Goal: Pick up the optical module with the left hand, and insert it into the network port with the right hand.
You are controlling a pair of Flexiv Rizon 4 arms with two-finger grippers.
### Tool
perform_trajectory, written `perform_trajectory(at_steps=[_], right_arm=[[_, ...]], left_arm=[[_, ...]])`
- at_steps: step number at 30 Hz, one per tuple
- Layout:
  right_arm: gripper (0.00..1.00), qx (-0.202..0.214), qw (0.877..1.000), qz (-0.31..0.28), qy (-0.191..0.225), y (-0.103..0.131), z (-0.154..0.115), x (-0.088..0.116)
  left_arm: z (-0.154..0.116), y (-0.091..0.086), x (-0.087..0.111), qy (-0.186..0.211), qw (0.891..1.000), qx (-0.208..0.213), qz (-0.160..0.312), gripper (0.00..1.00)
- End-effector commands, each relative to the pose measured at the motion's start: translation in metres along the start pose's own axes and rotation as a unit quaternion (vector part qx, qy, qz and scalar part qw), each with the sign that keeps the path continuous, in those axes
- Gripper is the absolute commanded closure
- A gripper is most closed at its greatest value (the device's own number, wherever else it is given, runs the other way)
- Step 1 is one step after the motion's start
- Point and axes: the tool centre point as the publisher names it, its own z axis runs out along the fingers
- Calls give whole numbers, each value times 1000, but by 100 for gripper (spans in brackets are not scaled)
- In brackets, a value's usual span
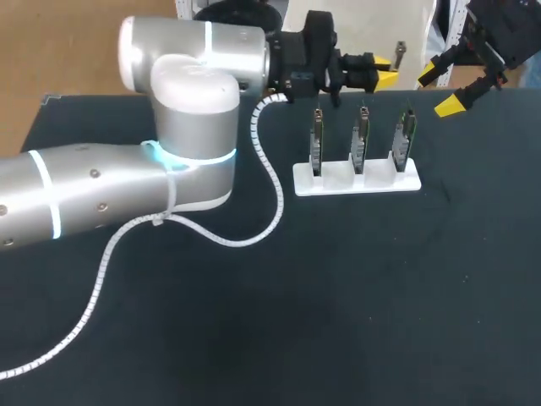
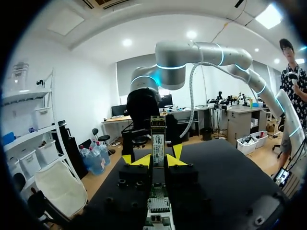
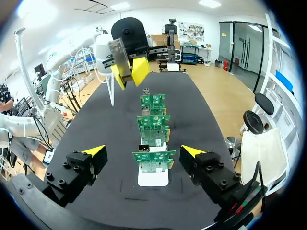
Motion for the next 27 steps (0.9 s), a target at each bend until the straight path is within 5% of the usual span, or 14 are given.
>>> perform_trajectory(at_steps=[1, 14, 27], right_arm=[[0, 1, 1000, 0, 0, 1, 0, 0], [0, 1, 1000, 0, 0, 1, 0, 0], [0, 1, 1000, 0, 0, 1, 0, 0]], left_arm=[[17, 9, 4, 4, 1000, 8, -3, 100], [35, 17, 25, -16, 998, 15, -66, 100], [44, 14, 30, -25, 996, 31, -80, 100]])
